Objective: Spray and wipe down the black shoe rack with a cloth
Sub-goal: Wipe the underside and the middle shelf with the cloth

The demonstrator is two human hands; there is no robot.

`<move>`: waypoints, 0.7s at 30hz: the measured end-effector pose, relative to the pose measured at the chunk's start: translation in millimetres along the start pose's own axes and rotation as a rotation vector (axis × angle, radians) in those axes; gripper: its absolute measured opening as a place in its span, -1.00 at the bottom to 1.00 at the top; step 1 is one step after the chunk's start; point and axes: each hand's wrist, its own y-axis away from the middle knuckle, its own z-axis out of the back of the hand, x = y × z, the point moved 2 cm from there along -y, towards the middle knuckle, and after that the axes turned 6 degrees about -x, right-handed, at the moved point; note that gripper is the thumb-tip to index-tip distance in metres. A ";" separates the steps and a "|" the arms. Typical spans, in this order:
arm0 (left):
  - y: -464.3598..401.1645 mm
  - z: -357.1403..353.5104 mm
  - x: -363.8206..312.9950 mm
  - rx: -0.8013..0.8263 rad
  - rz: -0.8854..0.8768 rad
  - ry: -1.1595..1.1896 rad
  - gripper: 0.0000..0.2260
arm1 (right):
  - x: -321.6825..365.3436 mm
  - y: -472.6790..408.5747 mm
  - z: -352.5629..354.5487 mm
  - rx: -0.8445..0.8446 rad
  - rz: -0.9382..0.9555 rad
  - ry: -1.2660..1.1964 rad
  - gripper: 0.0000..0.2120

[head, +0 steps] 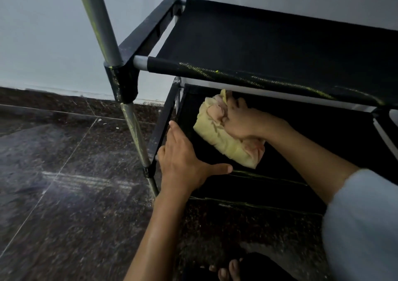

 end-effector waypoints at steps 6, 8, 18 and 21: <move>0.0 -1.1 0.4 -0.002 -0.009 0.000 0.33 | 8.6 30.3 -22.3 -0.268 0.082 -0.009 -0.14; -0.4 -1.1 0.0 0.004 -0.003 0.000 0.33 | 16.7 16.6 -23.3 -0.333 0.168 -0.004 -0.32; -4.4 0.2 -0.8 0.034 0.025 -0.022 0.35 | -3.0 31.4 -18.9 -0.222 0.374 -0.144 -0.72; -4.3 0.8 -1.0 0.032 0.024 -0.052 0.33 | -84.3 53.4 -18.8 -0.217 0.230 -0.199 -0.85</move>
